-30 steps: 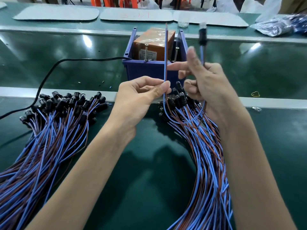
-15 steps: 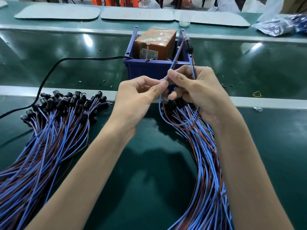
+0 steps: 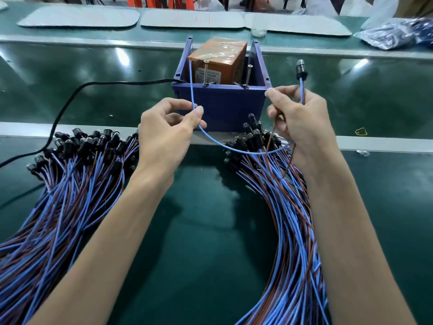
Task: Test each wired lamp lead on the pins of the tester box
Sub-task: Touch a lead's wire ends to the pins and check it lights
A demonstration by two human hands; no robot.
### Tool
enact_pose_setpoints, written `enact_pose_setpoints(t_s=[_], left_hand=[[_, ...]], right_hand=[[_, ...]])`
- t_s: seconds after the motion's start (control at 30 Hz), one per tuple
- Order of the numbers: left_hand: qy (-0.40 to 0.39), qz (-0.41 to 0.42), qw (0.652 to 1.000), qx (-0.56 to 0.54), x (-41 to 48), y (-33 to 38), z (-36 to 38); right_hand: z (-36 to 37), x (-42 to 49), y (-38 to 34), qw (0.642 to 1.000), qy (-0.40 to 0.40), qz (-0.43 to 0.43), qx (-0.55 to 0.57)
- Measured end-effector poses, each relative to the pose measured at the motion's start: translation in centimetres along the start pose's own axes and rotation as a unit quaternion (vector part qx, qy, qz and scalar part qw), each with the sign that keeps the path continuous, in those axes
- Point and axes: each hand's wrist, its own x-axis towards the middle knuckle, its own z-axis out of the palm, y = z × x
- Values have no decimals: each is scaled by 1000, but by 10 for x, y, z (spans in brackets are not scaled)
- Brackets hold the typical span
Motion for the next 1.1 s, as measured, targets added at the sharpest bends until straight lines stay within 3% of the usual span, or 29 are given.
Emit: enact_pose_setpoints(t_s=[0.2, 0.43, 1.1], left_hand=[[15, -4, 999, 50, 2, -8, 0], [53, -25, 998, 16, 6, -8, 0], [12, -12, 1000, 5, 6, -15, 5]], right_hand=[[-1, 6, 5, 998, 37, 22, -37], [0, 10, 9, 998, 43, 23, -28], [0, 10, 11, 998, 8, 17, -52]])
